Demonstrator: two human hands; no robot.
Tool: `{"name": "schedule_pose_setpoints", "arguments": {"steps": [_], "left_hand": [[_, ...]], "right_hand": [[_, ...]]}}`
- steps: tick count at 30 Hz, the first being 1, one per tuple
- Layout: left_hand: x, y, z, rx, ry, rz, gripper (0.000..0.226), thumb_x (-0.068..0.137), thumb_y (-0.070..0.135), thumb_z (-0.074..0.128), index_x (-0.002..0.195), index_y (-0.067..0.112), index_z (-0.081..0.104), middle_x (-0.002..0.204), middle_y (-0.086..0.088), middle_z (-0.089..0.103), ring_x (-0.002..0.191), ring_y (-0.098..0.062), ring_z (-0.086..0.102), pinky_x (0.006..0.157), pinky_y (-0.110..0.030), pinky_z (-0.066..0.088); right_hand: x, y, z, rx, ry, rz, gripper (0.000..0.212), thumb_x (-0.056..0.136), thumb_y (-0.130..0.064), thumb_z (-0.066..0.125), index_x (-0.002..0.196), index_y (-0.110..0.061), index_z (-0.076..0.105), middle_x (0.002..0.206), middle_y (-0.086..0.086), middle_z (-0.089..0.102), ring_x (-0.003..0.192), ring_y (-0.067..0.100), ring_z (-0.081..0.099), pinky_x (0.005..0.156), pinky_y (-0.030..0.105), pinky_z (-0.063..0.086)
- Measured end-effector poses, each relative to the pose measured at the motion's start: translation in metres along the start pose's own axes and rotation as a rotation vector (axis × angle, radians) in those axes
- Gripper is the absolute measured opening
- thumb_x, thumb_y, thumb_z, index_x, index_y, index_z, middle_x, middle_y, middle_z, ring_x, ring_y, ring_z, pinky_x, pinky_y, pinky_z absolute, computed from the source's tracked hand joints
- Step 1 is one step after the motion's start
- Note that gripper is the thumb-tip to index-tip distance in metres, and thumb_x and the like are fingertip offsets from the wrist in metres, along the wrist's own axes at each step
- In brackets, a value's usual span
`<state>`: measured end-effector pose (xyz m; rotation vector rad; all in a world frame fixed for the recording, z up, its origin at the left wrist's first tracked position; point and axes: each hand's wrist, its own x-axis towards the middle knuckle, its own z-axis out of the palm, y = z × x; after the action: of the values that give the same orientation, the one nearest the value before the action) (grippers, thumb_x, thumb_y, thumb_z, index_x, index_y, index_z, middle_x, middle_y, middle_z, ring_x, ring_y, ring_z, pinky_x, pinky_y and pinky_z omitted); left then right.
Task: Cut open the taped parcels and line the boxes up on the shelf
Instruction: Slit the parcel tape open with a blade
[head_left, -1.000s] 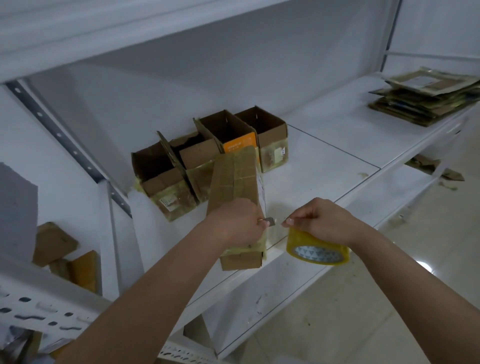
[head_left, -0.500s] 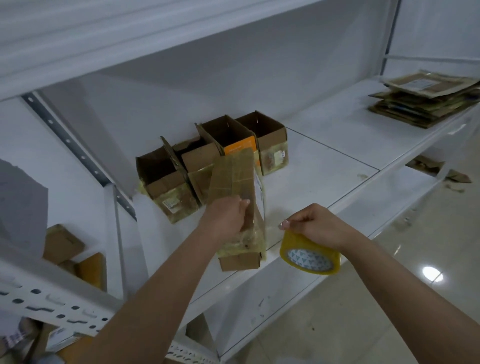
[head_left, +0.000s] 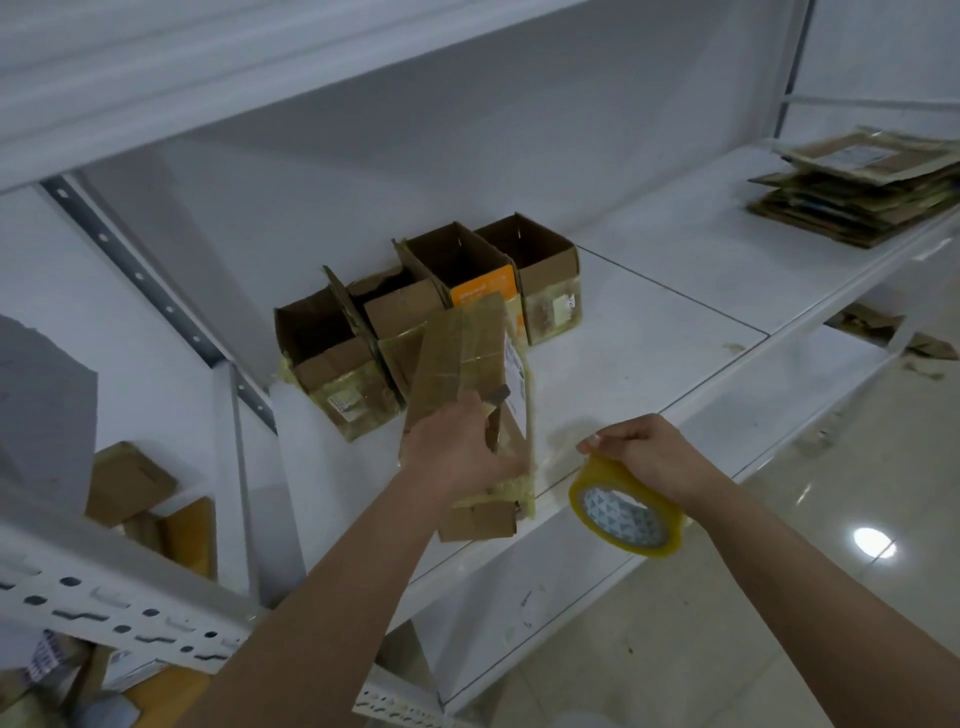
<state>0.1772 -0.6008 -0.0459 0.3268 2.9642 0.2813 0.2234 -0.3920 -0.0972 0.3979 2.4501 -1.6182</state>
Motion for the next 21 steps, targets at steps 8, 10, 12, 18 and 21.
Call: {"name": "schedule_pose_setpoints", "arguments": {"steps": [8, 10, 12, 18, 21], "left_hand": [[0.014, 0.028, 0.0, 0.143, 0.223, -0.119, 0.085, 0.079, 0.077, 0.052, 0.134, 0.014, 0.043, 0.144, -0.013, 0.037, 0.108, -0.034, 0.06, 0.074, -0.036, 0.046], [0.016, 0.028, -0.001, 0.154, 0.135, -0.096, 0.07, 0.083, 0.069, 0.053, 0.125, 0.013, 0.051, 0.143, -0.013, 0.044, 0.107, -0.033, 0.061, 0.077, -0.036, 0.047], [0.015, 0.02, -0.008, 0.133, 0.09, -0.029, 0.048, 0.083, 0.059, 0.06, 0.103, 0.016, 0.054, 0.116, -0.006, 0.058, 0.096, -0.027, 0.062, 0.071, -0.033, 0.047], [0.01, 0.013, -0.023, 0.173, 0.039, 0.059, 0.073, 0.071, 0.067, 0.071, 0.12, 0.018, 0.047, 0.111, 0.003, 0.057, 0.097, -0.02, 0.06, 0.063, -0.03, 0.042], [0.015, 0.025, -0.012, 0.189, 0.085, 0.085, 0.065, 0.083, 0.059, 0.065, 0.129, 0.017, 0.045, 0.125, -0.001, 0.058, 0.103, -0.024, 0.063, 0.066, -0.031, 0.045]], "right_hand": [[0.006, -0.006, -0.005, 0.062, 0.044, -0.055, 0.019, 0.092, -0.038, 0.063, 0.082, -0.037, 0.079, 0.094, -0.003, 0.074, 0.089, 0.023, 0.068, 0.092, 0.046, 0.054], [0.008, -0.008, -0.006, 0.062, 0.068, -0.061, 0.019, 0.092, -0.039, 0.062, 0.083, -0.037, 0.079, 0.097, -0.002, 0.073, 0.093, 0.025, 0.067, 0.094, 0.048, 0.053], [0.011, -0.01, -0.01, 0.052, 0.107, -0.066, 0.02, 0.092, -0.04, 0.061, 0.082, -0.038, 0.078, 0.101, -0.004, 0.072, 0.099, 0.025, 0.065, 0.097, 0.049, 0.05], [0.021, -0.019, -0.026, 0.063, 0.219, -0.084, 0.019, 0.091, -0.041, 0.062, 0.079, -0.04, 0.077, 0.101, -0.007, 0.071, 0.098, 0.024, 0.064, 0.095, 0.05, 0.051], [0.024, -0.022, -0.033, 0.064, 0.252, -0.094, 0.02, 0.091, -0.042, 0.061, 0.076, -0.044, 0.075, 0.105, -0.007, 0.07, 0.098, 0.025, 0.063, 0.094, 0.05, 0.052]]}}
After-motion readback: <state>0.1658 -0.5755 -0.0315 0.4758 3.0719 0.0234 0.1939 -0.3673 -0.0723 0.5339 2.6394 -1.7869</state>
